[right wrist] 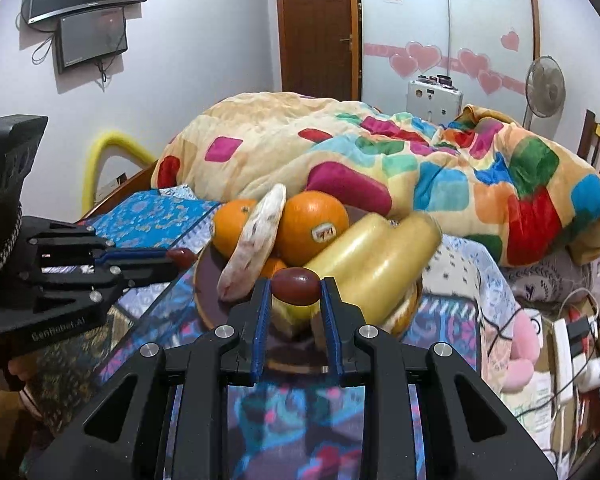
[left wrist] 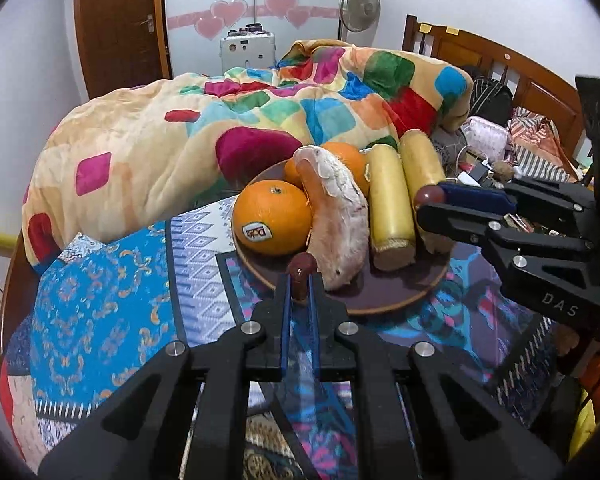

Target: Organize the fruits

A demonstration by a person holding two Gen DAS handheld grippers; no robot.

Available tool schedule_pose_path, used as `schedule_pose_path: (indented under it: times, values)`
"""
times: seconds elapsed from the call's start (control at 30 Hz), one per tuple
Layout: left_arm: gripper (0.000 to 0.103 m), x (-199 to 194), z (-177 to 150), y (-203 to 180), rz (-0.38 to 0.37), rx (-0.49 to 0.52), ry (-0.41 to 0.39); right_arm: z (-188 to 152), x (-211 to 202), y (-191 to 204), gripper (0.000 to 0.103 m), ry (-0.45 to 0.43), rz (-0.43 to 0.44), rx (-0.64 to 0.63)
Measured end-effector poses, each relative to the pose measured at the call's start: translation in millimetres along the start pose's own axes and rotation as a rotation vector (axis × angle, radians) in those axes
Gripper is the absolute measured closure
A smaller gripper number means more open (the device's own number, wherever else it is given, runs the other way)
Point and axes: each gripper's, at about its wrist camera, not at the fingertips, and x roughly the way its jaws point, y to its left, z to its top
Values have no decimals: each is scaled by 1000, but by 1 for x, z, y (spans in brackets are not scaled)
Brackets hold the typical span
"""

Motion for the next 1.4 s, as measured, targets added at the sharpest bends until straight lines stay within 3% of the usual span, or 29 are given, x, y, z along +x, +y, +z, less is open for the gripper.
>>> schedule_pose_path:
  times: [0.5,0.6,0.67,0.77,0.97,1.2,1.4]
  values:
    - [95,23,3,-2,10,13,28,9,27,-2,80,50,-11,-20]
    - [91,25,3,-1,10,8,36,9,27,-1,79,56,-8,-18]
    - [82,24,4,-2,20,5,36,10,25,-1,76,55,-8,-17]
    - [81,17,4,0,29,-6,20,10,20,-1,72,43,-15,-13]
    - [81,-23,2,-2,65,-20,-56,14,-15,1,72,-19,-32,11]
    - [79,-112,-9,-18,71,-56,-208,17,-92,22,72,-144,-37,41]
    - [59,-199,-31,-39,137,-62,-415,9,-171,52,72,-297,-61,57]
